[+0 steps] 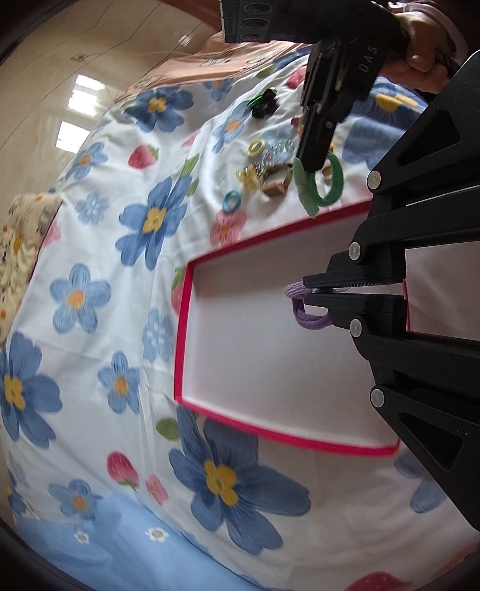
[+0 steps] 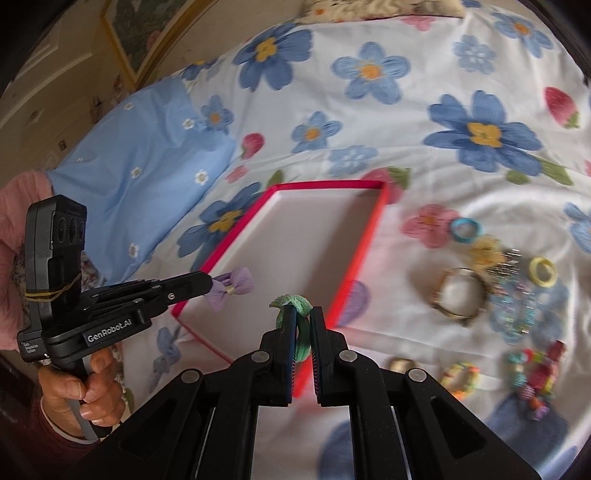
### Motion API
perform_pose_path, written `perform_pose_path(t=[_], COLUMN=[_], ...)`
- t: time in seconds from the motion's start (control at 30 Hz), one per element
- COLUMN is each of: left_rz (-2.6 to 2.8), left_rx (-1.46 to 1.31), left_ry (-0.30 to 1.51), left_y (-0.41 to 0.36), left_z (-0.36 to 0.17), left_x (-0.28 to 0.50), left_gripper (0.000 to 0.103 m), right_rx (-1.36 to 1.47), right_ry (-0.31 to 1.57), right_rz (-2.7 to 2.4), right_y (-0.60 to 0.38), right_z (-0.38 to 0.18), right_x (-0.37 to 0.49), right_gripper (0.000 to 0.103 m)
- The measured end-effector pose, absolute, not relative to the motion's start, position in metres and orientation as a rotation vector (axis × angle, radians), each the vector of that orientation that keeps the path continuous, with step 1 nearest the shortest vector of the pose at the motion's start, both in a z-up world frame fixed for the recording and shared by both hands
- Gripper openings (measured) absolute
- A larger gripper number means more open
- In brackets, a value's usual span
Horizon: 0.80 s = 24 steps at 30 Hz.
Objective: Organize jewelry
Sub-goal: 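Grasp the purple bow clip with the left tool while the right tool grasps green hair ties, then lower the bow clip into the box with the left tool while the right tool drops the green ties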
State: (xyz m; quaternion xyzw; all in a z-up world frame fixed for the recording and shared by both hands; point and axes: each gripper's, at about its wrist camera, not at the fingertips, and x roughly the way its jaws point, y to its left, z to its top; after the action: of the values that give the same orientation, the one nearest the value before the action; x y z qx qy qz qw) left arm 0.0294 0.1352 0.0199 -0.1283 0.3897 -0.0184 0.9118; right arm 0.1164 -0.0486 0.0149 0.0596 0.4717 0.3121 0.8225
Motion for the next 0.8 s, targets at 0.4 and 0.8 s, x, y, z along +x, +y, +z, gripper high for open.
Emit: perform_pose_path(t=[0.4,0.8], left_rz=[0.014,0.053], left_rx=[-0.346,-0.354], left_ry=[0.856,0.927], left_y=[0.172,0.182], left_z=[-0.007,-0.039], left_x=[0.041,0.055], left_gripper=[0.002,0.004], right_rx=[0.096,0.031], right_ry=[1.112,1.176], right_rz=[0.771,0.762], right_y=[0.016,0.025], right_z=[-0.027,-0.051], right_x=[0.125,0.127], right_gripper=[0.007,0.011])
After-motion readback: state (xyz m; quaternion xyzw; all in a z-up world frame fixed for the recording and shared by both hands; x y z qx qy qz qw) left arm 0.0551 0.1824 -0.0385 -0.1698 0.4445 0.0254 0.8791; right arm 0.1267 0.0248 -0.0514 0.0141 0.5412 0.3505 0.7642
